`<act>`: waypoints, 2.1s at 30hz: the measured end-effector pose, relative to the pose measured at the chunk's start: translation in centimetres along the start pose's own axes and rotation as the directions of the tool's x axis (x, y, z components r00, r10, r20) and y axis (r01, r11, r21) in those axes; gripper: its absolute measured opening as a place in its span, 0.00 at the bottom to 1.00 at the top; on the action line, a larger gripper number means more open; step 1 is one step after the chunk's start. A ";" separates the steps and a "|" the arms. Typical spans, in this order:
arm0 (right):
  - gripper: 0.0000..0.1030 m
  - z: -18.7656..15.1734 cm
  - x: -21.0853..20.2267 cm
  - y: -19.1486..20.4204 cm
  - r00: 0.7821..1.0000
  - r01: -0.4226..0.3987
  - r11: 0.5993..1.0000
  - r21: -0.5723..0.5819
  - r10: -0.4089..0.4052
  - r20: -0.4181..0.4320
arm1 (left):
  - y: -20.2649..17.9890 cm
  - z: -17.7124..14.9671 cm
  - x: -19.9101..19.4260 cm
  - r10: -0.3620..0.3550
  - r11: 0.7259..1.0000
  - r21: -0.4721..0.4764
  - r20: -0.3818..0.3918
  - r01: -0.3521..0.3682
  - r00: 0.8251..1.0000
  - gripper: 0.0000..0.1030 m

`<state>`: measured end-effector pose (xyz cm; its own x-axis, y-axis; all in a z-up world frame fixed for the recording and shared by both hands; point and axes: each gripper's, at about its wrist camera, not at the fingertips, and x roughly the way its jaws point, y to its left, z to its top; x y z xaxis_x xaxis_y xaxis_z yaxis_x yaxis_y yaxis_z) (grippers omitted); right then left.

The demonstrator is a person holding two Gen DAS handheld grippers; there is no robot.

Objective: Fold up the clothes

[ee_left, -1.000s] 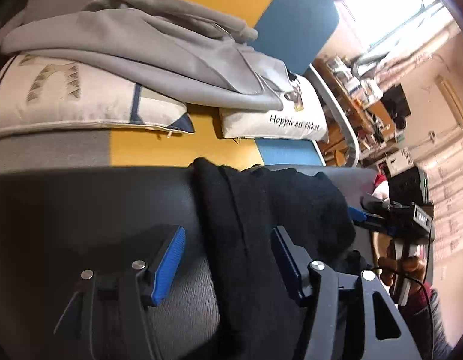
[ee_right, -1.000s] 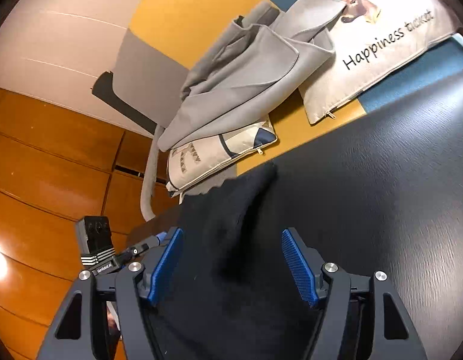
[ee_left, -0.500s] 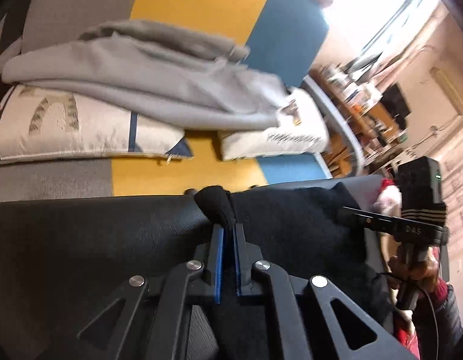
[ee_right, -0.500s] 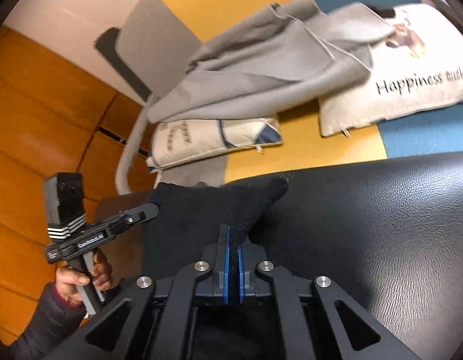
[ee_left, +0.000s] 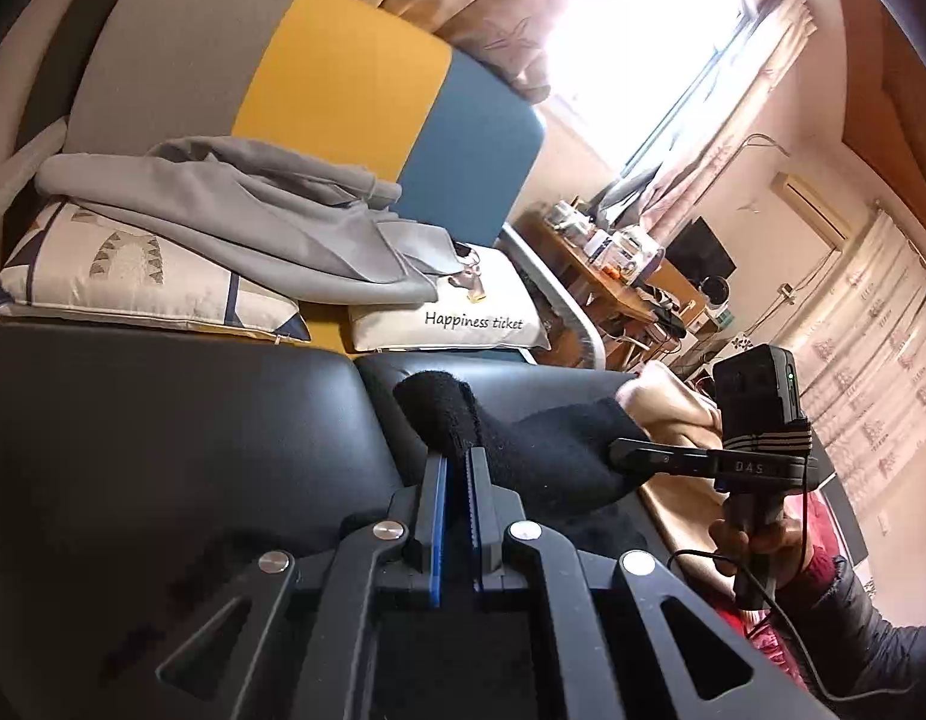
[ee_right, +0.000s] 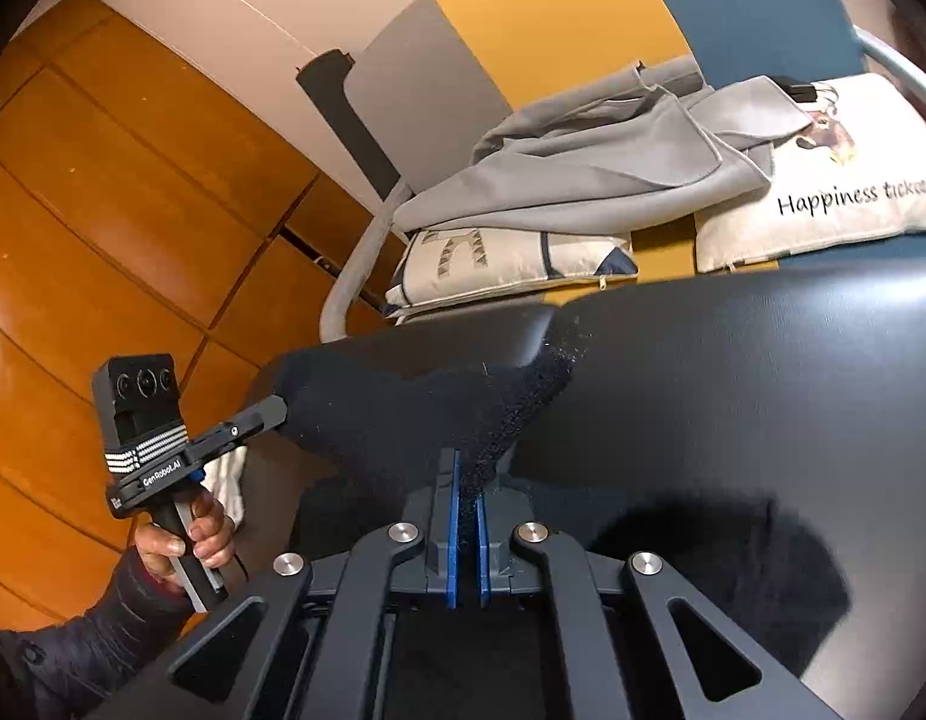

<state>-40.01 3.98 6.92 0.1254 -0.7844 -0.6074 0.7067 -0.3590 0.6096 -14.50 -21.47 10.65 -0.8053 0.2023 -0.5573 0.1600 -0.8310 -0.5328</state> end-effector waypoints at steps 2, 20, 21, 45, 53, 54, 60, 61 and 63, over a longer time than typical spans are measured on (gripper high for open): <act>0.05 -1.6 -0.9 0.6 1.000 -0.008 1.000 0.001 0.008 0.006 | -0.9 -1.8 -0.9 -0.004 1.000 0.005 0.003 0.004 1.000 0.04; 0.46 -12.6 -2.8 -3.0 0.995 -0.102 0.980 0.173 0.100 0.019 | -1.5 -14.1 -2.1 0.063 0.997 0.051 -0.086 -0.059 0.994 0.14; 0.46 -12.9 -3.3 -3.3 0.992 -0.129 0.972 0.195 0.124 0.039 | -1.3 -14.5 -2.6 0.061 0.998 0.040 -0.083 -0.057 0.995 0.15; 0.60 -17.5 -2.7 1.7 0.944 -0.189 0.976 0.108 0.211 -0.252 | -0.8 -16.6 -2.5 -0.194 0.981 -0.072 -0.240 0.182 0.951 0.19; 0.60 -14.5 -6.7 -3.0 0.995 -0.016 0.963 0.269 -0.011 0.101 | 2.6 -9.4 -3.5 -0.039 0.989 -0.143 -0.008 0.037 0.999 0.26; 0.60 -13.7 -6.5 -3.5 0.990 -0.011 0.957 0.288 -0.030 0.136 | 2.7 -8.7 -2.9 -0.023 0.990 -0.138 -0.014 0.021 1.000 0.28; 0.58 -9.8 -3.1 -5.7 0.982 0.078 0.931 0.356 -0.134 0.134 | 4.2 -5.7 2.5 0.072 0.990 -0.109 -0.109 -0.084 0.991 0.43; 0.58 -9.2 -2.7 -5.9 0.983 0.091 0.928 0.360 -0.143 0.119 | 4.2 -5.3 3.3 0.068 0.991 -0.110 -0.119 -0.081 0.991 0.45; 0.57 -8.2 -1.6 -6.3 0.985 0.107 0.925 0.365 -0.150 0.090 | 4.8 -5.0 4.7 0.059 0.991 -0.109 -0.154 -0.076 0.986 0.50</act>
<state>-38.93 11.61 -0.13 -0.0451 -0.7641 -0.6435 0.4129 -0.6008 0.6845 -14.60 -21.96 2.28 -0.6972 0.2301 -0.6789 0.2825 -0.7823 -0.5552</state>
